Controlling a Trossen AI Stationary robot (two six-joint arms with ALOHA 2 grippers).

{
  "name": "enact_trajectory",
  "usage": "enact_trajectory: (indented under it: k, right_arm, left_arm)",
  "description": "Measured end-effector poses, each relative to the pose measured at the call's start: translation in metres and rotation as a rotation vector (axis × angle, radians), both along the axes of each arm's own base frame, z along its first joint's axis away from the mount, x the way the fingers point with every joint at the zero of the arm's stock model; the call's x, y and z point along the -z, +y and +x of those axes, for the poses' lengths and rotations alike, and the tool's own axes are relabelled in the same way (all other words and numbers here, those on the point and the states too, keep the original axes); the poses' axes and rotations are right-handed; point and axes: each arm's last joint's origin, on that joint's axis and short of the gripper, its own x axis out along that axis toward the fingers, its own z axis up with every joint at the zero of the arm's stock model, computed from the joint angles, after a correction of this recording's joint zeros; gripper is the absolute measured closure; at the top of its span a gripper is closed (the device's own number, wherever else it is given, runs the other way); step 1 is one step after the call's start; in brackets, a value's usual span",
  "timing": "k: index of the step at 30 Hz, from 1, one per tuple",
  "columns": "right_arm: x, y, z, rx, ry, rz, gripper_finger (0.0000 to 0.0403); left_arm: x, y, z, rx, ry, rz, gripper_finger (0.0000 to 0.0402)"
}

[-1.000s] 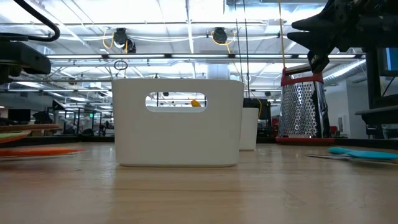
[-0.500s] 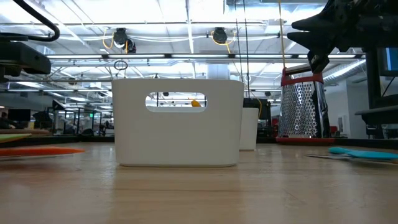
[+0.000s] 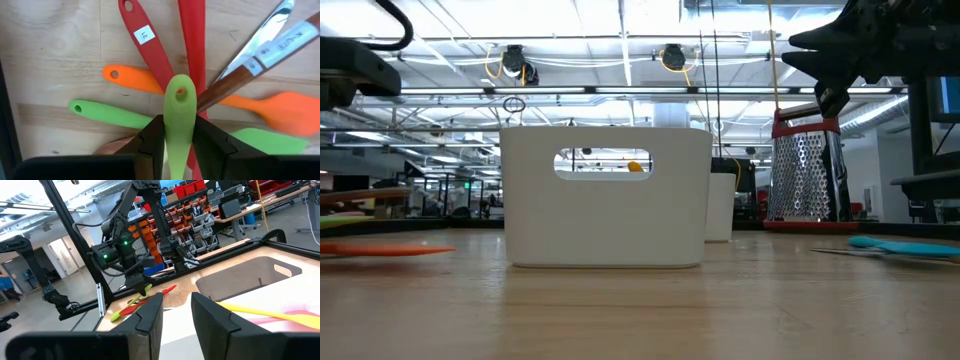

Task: Pick & Place Kitchen Items
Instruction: Put the green serving spoon into the black bin

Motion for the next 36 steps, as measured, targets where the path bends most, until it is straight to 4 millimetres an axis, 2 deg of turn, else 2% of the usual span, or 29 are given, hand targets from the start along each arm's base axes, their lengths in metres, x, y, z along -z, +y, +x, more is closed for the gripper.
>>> enact_trajectory:
  k: [11,26,36]
  right_arm:
    - [0.0,0.0,0.0,0.0,0.0,0.0,0.0309]
    - [0.0,0.0,0.0,0.0,0.0,0.0,0.0309]
    - [0.0,0.0,0.0,0.0,0.0,0.0,0.0309]
  left_arm:
    - [-0.007,0.003,-0.003,-0.004,-0.024,-0.006,0.0312]
    - [-0.032,0.013,-0.015,0.008,-0.077,-0.082,0.0312]
    - [-0.035,0.013,-0.018,0.023,-0.064,-0.117,0.0312]
